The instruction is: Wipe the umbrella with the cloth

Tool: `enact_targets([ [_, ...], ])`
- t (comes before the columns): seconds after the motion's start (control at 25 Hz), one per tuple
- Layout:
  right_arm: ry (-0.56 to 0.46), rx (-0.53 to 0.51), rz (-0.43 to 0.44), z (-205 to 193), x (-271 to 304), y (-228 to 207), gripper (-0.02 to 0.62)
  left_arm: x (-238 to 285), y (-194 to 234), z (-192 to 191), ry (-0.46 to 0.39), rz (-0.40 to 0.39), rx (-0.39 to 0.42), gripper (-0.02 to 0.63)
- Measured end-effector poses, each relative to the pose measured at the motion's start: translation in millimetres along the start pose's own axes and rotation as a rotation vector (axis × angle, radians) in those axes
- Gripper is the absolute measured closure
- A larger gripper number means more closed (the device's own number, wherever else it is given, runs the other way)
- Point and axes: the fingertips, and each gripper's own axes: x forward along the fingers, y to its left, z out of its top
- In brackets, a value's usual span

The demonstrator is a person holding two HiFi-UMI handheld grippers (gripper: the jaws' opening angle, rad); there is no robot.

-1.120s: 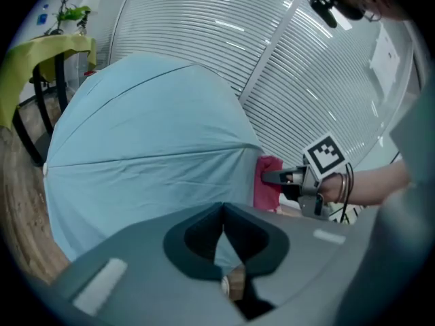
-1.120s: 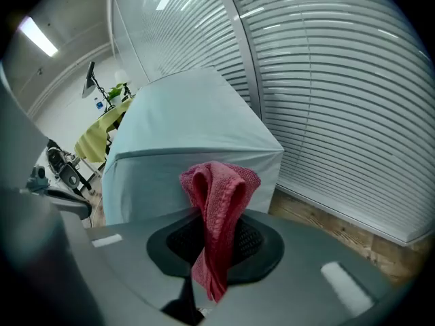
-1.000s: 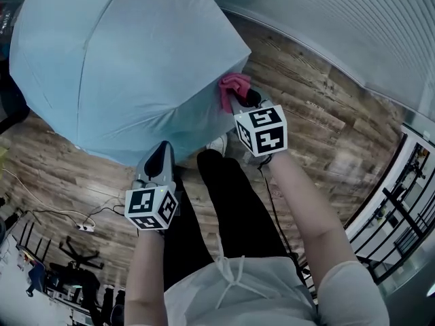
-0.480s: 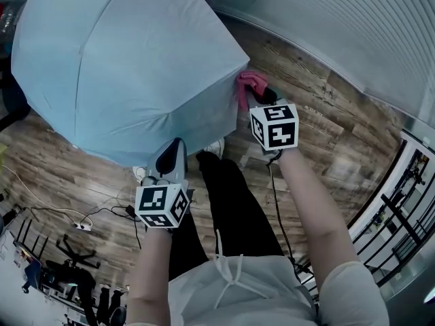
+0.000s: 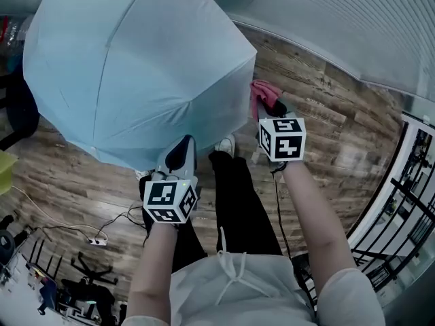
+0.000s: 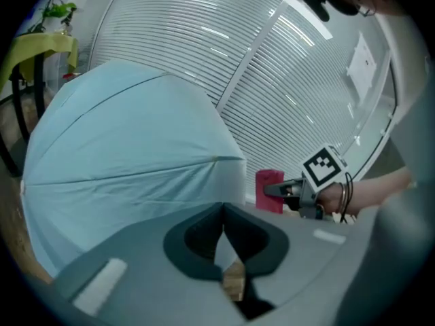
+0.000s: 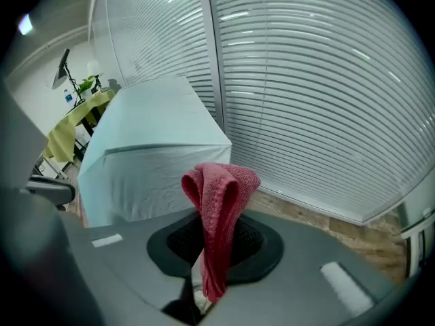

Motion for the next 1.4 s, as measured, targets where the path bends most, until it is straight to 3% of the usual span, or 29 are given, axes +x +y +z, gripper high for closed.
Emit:
enact_targets([
  [0.2,-0.061,0.077,0.006,-1,-54,85,0.535,-72,27,30,-0.023,-0.105,-0.020,0.600],
  [0.4,-0.131,0.119,0.021,17,-110,190,0.535,-160,75,77,-0.079,-0.145,0.090,0.600],
  [0.64,-0.251,0.141,0.030,73,-193,299,0.535,-267,121,139,-0.178,-0.144,0.163,0.600],
  [0.88,-0.469,0.196,0.040,163,-282,377,0.537,-365,126,212,-0.301,-0.208,0.261,0.600],
  [1.12,-0.576,0.060,-0.022,231,-378,433,0.540,-463,118,304,-0.467,-0.217,0.265,0.600],
  [1.32,-0.637,-0.046,-0.035,270,-449,454,0.540,-530,92,350,-0.580,-0.252,0.395,0.600],
  [1.4,-0.678,-0.071,-0.050,282,-475,458,0.540,-551,87,361,-0.621,-0.258,0.410,0.599],
])
